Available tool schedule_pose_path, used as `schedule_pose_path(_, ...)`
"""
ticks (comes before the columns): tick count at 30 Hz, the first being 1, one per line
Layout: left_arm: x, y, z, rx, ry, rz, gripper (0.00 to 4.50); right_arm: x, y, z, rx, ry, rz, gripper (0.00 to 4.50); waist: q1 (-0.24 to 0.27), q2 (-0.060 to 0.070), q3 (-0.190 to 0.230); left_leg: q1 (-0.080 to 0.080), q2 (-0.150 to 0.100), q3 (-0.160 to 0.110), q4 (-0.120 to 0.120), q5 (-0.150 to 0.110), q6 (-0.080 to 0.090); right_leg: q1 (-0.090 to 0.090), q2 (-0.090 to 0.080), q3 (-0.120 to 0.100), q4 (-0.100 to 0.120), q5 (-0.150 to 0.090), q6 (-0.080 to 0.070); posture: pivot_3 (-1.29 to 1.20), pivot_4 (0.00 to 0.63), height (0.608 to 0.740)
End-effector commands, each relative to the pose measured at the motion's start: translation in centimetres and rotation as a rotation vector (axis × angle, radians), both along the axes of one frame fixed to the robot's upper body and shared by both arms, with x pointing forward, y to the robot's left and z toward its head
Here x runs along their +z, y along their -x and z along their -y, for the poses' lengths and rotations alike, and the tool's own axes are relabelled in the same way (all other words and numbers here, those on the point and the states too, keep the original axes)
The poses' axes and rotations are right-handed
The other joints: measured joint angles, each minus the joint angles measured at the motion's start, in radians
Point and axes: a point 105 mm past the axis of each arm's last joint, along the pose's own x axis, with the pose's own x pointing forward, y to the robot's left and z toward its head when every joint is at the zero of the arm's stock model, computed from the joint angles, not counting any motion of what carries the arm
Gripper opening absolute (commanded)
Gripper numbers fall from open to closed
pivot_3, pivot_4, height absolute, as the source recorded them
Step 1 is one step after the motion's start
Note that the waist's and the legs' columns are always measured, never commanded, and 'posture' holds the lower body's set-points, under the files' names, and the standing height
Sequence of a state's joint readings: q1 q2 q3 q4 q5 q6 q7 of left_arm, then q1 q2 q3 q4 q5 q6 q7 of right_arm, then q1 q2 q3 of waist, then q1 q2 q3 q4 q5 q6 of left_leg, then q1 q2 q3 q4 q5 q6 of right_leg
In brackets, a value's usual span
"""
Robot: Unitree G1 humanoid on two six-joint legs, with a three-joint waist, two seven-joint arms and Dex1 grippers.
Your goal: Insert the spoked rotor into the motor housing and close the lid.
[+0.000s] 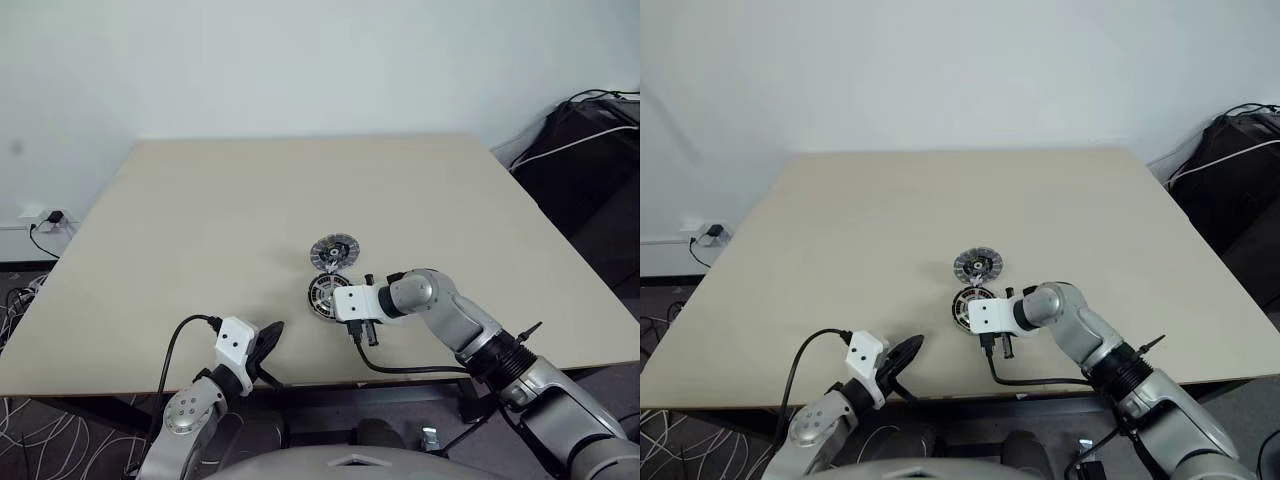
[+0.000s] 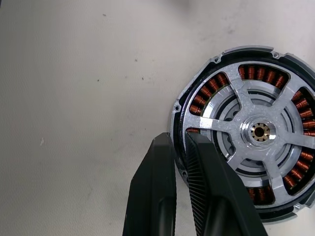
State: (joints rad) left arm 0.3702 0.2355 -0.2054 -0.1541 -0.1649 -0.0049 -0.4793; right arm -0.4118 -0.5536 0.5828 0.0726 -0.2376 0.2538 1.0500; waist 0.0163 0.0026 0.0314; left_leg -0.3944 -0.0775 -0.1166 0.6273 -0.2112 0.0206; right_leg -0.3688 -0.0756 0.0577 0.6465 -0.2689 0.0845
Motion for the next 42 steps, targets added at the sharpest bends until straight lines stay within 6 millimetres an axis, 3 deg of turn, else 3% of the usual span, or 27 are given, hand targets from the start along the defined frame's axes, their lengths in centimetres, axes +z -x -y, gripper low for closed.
schedule_pose_path(1,0.7,-0.5,0.1,0.006,0.011,0.044,0.00,2.4,-0.2,0.1,-0.098,-0.110,-0.018,0.08,0.003,0.001,0.000,0.000,0.000,0.000,0.000,0.000,0.000,0.000,0.000,0.000,0.000,0.000,0.000,0.00,0.000,0.740)
schedule_pose_path(8,0.7,-0.7,0.1,0.004,0.013,0.044,0.00,4.8,2.7,1.7,-0.227,-0.207,-0.140,0.08,0.018,0.001,0.001,-0.005,-0.001,0.000,-0.001,-0.001,0.001,-0.004,-0.001,0.000,-0.001,0.000,-0.001,0.00,0.000,0.740)
schedule_pose_path(15,0.5,-0.5,0.4,-0.022,0.019,0.028,0.00,6.2,4.0,1.7,-0.533,-0.345,-0.269,0.08,0.018,0.000,0.002,-0.006,0.001,0.000,0.000,-0.001,0.001,-0.005,-0.002,0.000,-0.001,-0.001,0.000,0.00,0.000,0.740)
schedule_pose_path(25,0.6,-0.8,0.5,-0.039,0.013,0.031,0.00,4.7,3.0,-1.2,-0.923,-0.441,-0.467,0.08,0.011,0.001,0.002,-0.006,-0.001,0.001,-0.001,-0.001,0.001,-0.006,-0.001,0.001,-0.001,0.002,-0.004,0.00,0.000,0.740)
schedule_pose_path(42,0.6,-0.5,0.2,-0.012,0.013,0.027,0.00,1.4,1.1,-3.5,-1.109,-0.440,-0.586,0.08,-0.010,0.007,-0.003,-0.005,0.000,0.001,-0.002,-0.001,0.000,-0.006,0.000,0.000,0.000,0.000,-0.001,0.00,0.000,0.740)
